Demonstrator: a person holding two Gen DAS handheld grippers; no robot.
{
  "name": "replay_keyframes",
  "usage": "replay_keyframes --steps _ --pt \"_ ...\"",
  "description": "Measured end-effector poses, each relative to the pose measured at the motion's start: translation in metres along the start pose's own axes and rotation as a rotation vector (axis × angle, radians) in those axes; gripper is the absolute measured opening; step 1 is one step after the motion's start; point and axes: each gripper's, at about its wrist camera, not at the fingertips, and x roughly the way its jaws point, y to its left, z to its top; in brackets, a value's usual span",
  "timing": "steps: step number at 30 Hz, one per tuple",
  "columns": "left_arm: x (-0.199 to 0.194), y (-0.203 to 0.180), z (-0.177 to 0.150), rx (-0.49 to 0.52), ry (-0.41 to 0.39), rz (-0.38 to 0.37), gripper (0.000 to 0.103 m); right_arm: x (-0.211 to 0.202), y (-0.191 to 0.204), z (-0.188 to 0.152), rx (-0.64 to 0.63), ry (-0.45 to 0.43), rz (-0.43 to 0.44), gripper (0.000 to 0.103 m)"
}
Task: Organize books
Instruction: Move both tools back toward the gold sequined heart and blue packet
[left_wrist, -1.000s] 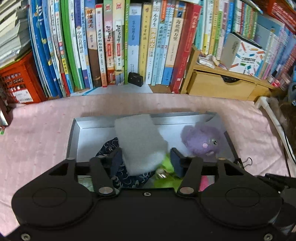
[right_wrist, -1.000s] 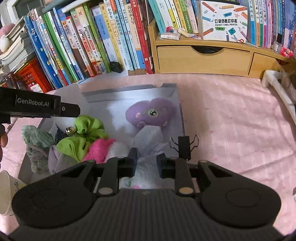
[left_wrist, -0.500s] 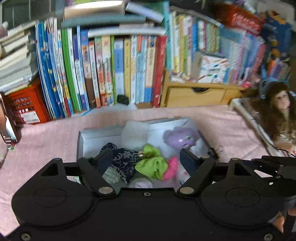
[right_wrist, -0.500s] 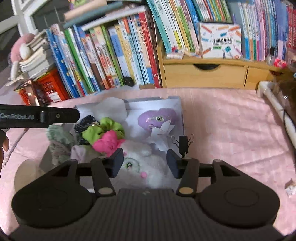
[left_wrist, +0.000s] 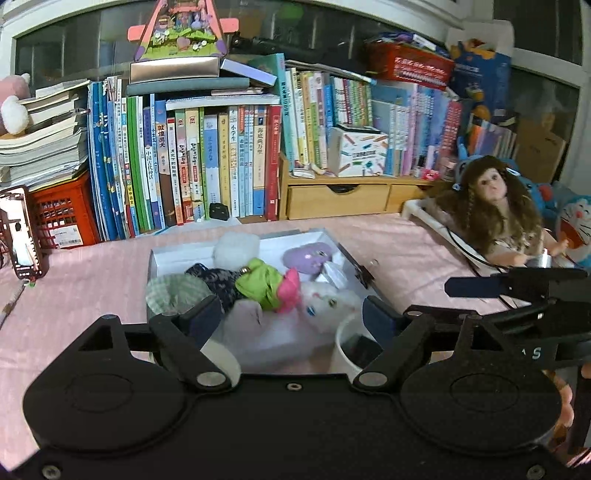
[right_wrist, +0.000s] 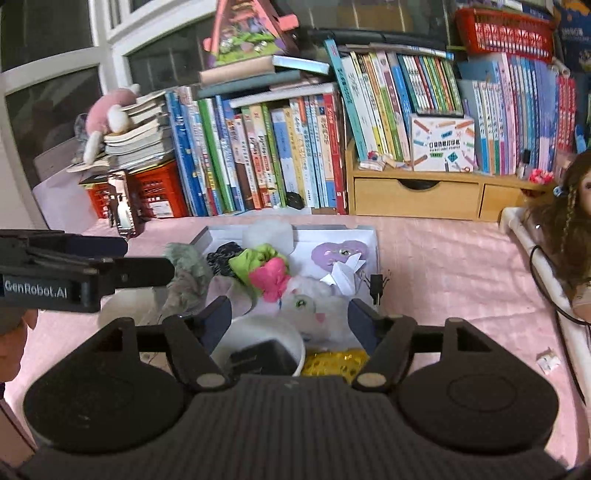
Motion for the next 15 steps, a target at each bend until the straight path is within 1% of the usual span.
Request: replay_keyframes --steps 4,7,15 --pt "-0.018 -0.007 -0.021 0.0 -0.027 -0.016 0.084 -0.016 0.005 -0.012 -0.034 -0.017 -0.006 0.083" --pt "-0.026 -0.013 -0.036 0.003 -0.04 -0.014 0.084 -0.024 0.005 -0.021 -0.044 -0.021 -0.01 0.084" --pt "-0.028 -0.026 -0.067 -0.003 -0.031 -0.025 0.084 -0.031 -0.005 -0.041 -0.043 -0.017 -0.036 0.084"
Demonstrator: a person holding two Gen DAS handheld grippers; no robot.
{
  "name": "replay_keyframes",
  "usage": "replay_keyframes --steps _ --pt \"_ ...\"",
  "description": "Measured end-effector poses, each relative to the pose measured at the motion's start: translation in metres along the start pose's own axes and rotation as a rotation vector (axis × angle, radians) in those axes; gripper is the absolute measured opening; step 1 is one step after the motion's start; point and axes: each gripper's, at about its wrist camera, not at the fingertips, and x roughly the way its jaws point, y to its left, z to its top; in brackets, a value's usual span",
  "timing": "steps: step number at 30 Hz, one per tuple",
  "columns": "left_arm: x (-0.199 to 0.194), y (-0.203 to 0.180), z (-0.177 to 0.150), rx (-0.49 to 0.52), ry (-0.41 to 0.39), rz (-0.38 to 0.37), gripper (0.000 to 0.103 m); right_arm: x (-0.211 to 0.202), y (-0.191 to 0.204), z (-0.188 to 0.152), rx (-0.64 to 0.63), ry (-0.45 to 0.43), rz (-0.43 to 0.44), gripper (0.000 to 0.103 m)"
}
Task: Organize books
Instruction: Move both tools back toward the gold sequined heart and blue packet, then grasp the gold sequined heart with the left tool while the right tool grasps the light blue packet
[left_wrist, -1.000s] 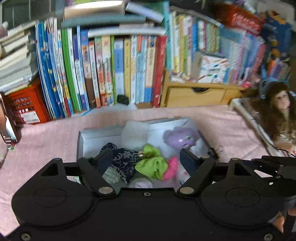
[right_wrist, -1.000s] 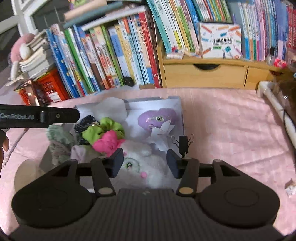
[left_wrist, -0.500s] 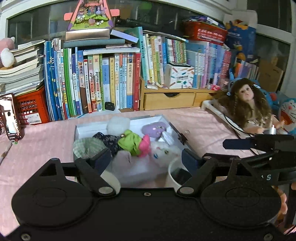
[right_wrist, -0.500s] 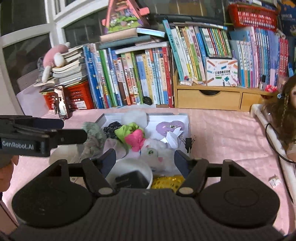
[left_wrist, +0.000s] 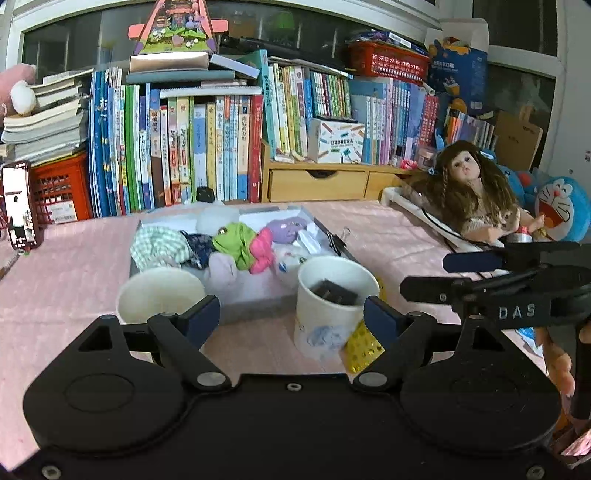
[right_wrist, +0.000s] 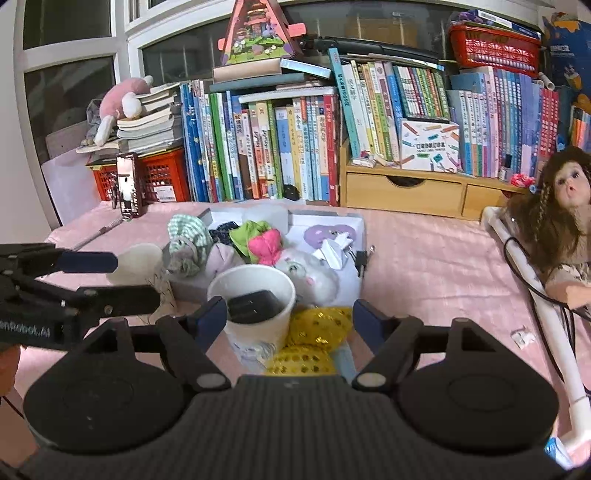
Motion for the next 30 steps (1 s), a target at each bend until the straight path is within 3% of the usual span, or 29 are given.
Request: replay_keyframes --steps 15,21,25,30 --pt "0.006 -0.039 -0.039 -0.007 -0.038 -0.009 0.084 0.005 -0.031 -0.032 0.054 0.038 -0.091 0.084" --pt "0.008 -0.069 -0.061 0.057 -0.062 -0.049 0.081 0.006 -0.05 -0.043 0.061 0.08 -0.133 0.084" --pt "0.026 -0.092 -0.075 0.13 -0.042 -0.033 0.068 0.011 -0.057 -0.049 0.064 0.12 -0.119 0.08" --pt "0.056 -0.101 -0.081 0.096 -0.033 0.0 0.057 0.02 -0.067 -0.053 0.113 0.178 -0.053 0.073"
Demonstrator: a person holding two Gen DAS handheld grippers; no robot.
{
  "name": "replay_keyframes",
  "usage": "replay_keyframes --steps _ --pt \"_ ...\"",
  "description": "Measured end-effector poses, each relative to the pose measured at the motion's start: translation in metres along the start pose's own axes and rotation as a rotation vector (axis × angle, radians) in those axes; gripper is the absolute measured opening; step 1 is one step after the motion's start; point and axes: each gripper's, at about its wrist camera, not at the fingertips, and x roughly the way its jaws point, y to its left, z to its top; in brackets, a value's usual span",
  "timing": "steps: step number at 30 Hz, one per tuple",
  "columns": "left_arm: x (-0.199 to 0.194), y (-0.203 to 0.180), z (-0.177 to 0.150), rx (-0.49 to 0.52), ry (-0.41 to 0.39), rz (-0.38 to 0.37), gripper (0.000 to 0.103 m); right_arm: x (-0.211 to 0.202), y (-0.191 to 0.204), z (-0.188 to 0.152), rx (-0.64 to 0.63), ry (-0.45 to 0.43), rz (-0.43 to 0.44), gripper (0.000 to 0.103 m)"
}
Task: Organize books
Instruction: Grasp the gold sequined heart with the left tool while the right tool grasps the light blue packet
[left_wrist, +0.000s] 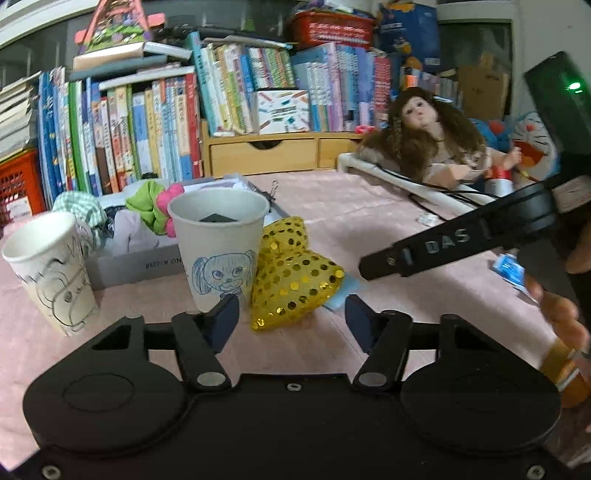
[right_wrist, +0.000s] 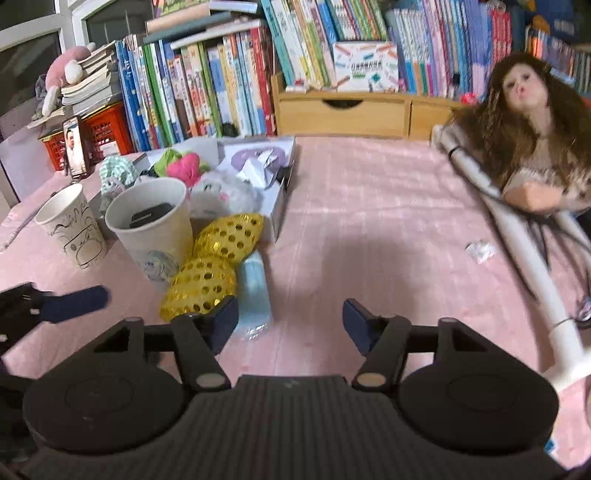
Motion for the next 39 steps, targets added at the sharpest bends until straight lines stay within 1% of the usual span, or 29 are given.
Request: replay_keyframes --steps 1,3,9,12,14,17,18,19,24,29,35,36,37,39 --pt "0.005 -0.001 0.0 -0.007 -0.005 0.01 0.056 0.003 -0.002 0.001 0.015 0.012 0.016 0.07" --pt "0.014 -0.004 -0.003 -0.011 -0.017 0.028 0.055 0.008 -0.006 0.003 0.045 0.033 0.049 0.069" --pt "0.034 -0.014 -0.008 0.006 -0.036 0.044 0.052 0.031 -0.018 0.01 0.105 0.075 0.12 0.06" --pt "0.042 -0.013 -0.006 -0.031 -0.007 0.024 0.049 0.041 -0.021 0.012 0.118 0.09 0.135 0.054" --pt "0.044 -0.012 -0.005 -0.042 -0.003 0.021 0.045 0.047 -0.022 0.013 0.133 0.097 0.152 0.051" --pt "0.044 -0.013 -0.006 -0.025 0.001 0.029 0.037 0.051 -0.021 0.014 0.151 0.104 0.185 0.04" --pt "0.043 -0.013 -0.006 -0.016 0.002 0.034 0.032 0.052 -0.021 0.013 0.156 0.11 0.196 0.031" --pt "0.041 -0.014 -0.006 -0.011 0.0 0.037 0.031 0.052 -0.02 0.013 0.16 0.119 0.208 0.025" --pt "0.031 -0.015 -0.007 -0.004 0.004 0.019 0.028 0.046 -0.011 0.009 0.134 0.131 0.215 0.018" --pt "0.012 -0.011 -0.009 0.006 0.01 -0.014 0.028 0.036 -0.006 0.006 0.133 0.14 0.23 0.016" --pt "-0.023 -0.006 -0.019 0.051 0.021 -0.06 0.028 0.015 -0.005 -0.006 0.129 0.135 0.246 0.016" --pt "-0.028 -0.004 -0.022 0.058 0.024 -0.065 0.03 0.011 -0.005 -0.009 0.125 0.132 0.248 0.016" --pt "-0.032 -0.003 -0.024 0.065 0.026 -0.066 0.036 0.006 -0.004 -0.012 0.116 0.122 0.243 0.018" --pt "-0.039 -0.001 -0.027 0.072 0.02 -0.052 0.043 -0.001 -0.002 -0.017 0.08 0.079 0.187 0.025"
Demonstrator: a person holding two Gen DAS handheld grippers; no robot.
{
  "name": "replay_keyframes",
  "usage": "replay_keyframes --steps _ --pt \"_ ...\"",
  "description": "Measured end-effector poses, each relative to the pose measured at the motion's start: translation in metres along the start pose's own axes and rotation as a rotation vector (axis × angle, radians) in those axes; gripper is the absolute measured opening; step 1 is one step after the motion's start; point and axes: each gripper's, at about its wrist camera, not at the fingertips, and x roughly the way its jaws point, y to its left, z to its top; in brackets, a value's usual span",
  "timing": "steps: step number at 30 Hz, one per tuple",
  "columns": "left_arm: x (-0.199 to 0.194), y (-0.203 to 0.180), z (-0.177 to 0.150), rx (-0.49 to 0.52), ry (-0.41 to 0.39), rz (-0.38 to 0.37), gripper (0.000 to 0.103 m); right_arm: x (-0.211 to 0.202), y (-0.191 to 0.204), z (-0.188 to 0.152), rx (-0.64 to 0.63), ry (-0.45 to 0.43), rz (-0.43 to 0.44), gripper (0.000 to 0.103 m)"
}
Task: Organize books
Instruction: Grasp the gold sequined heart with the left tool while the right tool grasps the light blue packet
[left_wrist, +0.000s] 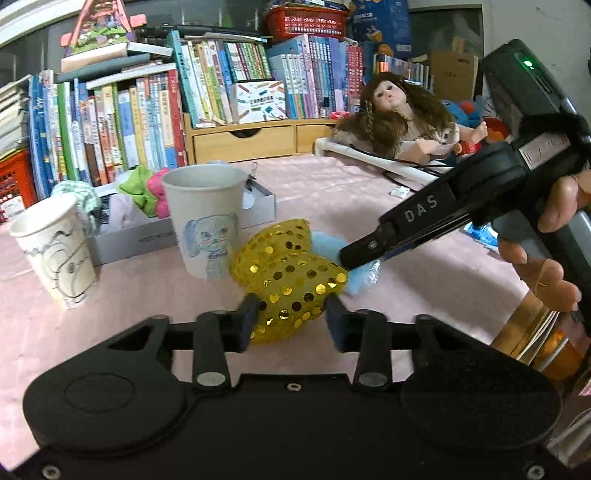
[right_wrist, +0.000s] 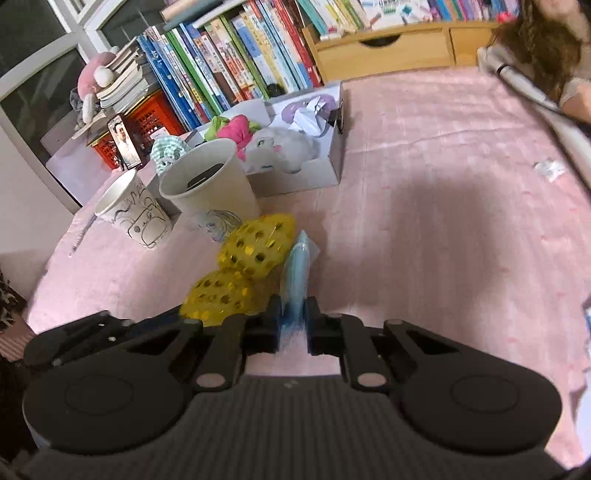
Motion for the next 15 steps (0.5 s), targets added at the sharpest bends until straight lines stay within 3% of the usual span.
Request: replay_keyframes --steps 1,2,3,4,8,15 --pt "-0.002 0.0 -0.001 0.003 -0.004 0.005 0.045 -0.002 0.003 -0.003 -0.028 -0.025 -0.041 0.044" --pt "-0.002 0.001 -0.001 0.001 -0.008 0.011 0.049 -0.002 0.005 -0.004 -0.052 -0.043 -0.068 0.049" --pt "-0.003 0.002 -0.001 -0.007 -0.011 0.012 0.058 -0.002 0.007 -0.005 -0.067 -0.056 -0.079 0.06" --pt "-0.003 0.004 0.0 -0.02 -0.015 0.008 0.066 0.0 0.009 -0.006 -0.088 -0.063 -0.088 0.065" --pt "-0.004 0.017 0.006 -0.114 -0.027 -0.037 0.072 0.009 0.02 -0.009 -0.192 -0.08 -0.168 0.068" --pt "0.016 0.046 0.007 -0.229 0.05 -0.056 0.074 0.029 0.027 -0.007 -0.217 -0.044 -0.147 0.069"
